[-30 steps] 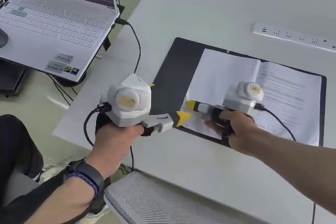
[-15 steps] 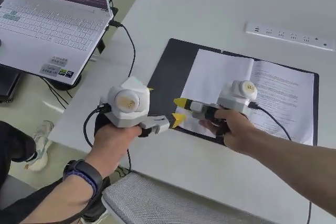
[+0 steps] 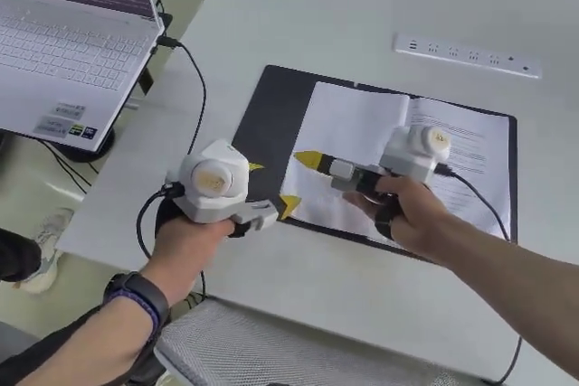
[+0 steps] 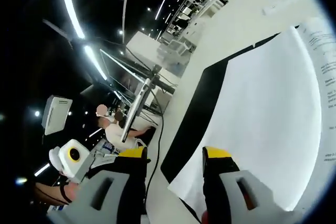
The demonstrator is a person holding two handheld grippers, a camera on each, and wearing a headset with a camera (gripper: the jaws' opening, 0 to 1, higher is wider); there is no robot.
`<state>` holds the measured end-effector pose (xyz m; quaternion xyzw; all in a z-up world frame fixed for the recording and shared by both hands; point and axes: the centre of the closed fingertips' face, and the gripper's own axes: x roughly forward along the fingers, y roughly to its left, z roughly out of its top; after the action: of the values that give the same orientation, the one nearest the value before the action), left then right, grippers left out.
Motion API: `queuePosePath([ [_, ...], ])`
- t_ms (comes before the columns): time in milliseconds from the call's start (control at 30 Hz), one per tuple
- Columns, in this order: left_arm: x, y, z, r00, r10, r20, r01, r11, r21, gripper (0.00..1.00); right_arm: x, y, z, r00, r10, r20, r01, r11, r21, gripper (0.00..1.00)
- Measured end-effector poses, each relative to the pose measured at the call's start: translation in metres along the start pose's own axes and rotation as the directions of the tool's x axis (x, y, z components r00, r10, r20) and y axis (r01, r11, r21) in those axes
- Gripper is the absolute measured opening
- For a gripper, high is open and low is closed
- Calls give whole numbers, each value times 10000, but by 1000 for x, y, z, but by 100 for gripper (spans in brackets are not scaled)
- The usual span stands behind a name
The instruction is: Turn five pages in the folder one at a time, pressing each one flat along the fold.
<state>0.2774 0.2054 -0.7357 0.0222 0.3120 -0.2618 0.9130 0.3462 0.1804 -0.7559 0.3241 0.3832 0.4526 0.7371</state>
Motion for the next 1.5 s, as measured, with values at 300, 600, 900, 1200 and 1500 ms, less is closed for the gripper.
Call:
queuePosePath([
  [300,26,0,-19,9968,-367,-713,388,9988,284,29,-40,-3,32,9933,-108,1155,124,9998,-134,39],
  [600,48,10,-47,9909,-229,-1327,320,9972,671,21,-68,-12,26,9906,-553,1255,551,9985,50,36],
  [900,51,15,-65,9863,-95,-1646,274,9940,1063,19,-78,-16,21,9891,-874,1182,872,9962,70,29],
  [1200,48,15,-61,9874,154,-1576,19,9940,1092,14,-79,-26,34,9868,-1065,1224,1081,9941,-67,26],
  [1500,45,13,-60,9857,354,-1646,-126,9904,1376,15,-79,-52,58,9802,-1549,1233,1622,9854,-510,17],
])
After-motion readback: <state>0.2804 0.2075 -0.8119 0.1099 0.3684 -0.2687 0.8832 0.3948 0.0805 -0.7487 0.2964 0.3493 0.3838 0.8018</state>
